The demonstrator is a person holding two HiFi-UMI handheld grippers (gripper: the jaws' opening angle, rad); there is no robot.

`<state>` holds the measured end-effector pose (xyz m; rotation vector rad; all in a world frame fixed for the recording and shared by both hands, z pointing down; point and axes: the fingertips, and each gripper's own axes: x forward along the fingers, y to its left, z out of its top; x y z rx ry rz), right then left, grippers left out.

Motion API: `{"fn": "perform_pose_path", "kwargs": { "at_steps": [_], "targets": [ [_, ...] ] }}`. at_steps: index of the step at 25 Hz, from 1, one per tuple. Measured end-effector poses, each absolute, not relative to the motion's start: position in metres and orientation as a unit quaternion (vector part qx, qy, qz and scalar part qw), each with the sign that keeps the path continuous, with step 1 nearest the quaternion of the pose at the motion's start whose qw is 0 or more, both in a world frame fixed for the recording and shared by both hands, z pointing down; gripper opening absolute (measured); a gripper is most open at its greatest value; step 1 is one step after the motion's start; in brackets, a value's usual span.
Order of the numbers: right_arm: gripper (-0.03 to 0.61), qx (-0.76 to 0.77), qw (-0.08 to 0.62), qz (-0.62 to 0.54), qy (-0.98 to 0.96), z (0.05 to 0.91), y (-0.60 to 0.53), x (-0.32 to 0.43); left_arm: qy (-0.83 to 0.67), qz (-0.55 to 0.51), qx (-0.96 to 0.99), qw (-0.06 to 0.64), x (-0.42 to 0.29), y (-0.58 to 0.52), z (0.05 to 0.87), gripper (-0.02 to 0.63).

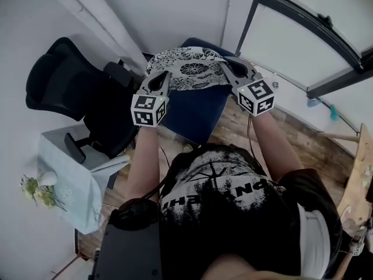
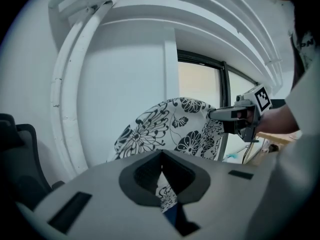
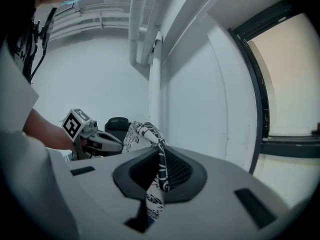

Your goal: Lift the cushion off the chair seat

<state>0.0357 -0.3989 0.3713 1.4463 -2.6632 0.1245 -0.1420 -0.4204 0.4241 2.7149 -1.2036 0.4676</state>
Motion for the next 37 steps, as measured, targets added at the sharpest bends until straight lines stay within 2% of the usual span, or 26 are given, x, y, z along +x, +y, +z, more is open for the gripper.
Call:
{"fn": "perform_pose_path", "kwargs": {
  "at_steps": [37],
  "targets": [
    [0.029,0.469,0.081,0.022,-0.879,0.385,-0.391,0.046,-0.399,0.135,0.904,0.075,-0.119,-0.416,0.416,0.012]
  ]
}}
